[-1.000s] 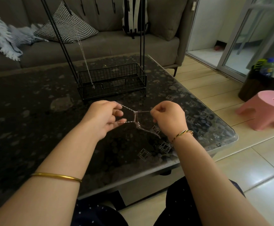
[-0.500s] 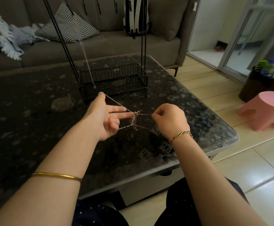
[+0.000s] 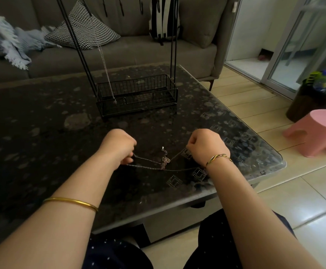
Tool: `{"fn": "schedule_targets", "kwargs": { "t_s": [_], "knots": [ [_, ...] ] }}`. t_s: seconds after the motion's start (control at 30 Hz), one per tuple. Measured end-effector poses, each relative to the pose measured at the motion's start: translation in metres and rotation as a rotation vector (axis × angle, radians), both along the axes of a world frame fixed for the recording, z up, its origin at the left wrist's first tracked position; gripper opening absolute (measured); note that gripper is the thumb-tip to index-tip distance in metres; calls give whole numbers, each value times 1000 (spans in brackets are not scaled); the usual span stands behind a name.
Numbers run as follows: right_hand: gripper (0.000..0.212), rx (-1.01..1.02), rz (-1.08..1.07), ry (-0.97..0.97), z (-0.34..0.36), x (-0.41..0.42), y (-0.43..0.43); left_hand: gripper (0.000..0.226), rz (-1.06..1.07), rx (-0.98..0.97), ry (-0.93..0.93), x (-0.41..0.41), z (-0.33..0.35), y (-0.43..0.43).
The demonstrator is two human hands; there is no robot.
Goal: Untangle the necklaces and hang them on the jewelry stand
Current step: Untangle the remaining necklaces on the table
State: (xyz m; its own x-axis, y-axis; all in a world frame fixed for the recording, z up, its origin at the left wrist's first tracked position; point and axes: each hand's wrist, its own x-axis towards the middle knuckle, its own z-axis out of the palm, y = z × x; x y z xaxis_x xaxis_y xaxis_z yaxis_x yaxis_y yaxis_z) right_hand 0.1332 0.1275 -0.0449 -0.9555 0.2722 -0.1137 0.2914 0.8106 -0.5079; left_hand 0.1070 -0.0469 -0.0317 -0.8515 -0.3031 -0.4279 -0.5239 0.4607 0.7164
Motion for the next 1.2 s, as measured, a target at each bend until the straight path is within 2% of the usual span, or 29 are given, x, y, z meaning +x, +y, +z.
{"fn": "schedule_targets", "kwargs": {
  "t_s": [0.1, 0.17, 0.2, 0.27, 0.4, 0.53, 0.63, 0.8, 1.0, 1.2],
  "knots": [
    [14, -34, 17, 13, 0, -1, -2, 21, -231, -343, -44, 0, -6, 1],
    [14, -62, 26, 41, 1, -2, -4, 17, -353, -529, 52, 4, -4, 4],
    [13, -76, 31, 55, 1, -1, -5, 13, -395, -537, 129, 5, -3, 6],
    [13, -92, 38, 91, 2, -1, -8, 25, -505, -473, 260, 7, -5, 10],
    [14, -136, 51, 166, 4, -1, -9, 18, -739, -466, 253, 13, -8, 24],
    [14, -243, 57, 219, 5, 0, -10, 17, -744, -545, 262, 15, -14, 36],
    [17, -248, -7, 227, 5, -1, -5, 20, -702, -559, 280, 15, -15, 40],
    [20, -208, -54, 174, 2, -1, 2, 20, -584, -406, 285, 9, -13, 31],
    [18, -235, -14, 148, -2, -4, 0, 18, -344, -13, 358, 3, -5, 24],
    [14, -408, -38, 302, 3, -4, -5, 6, -157, 354, 179, 1, 5, 15]
  ]
}}
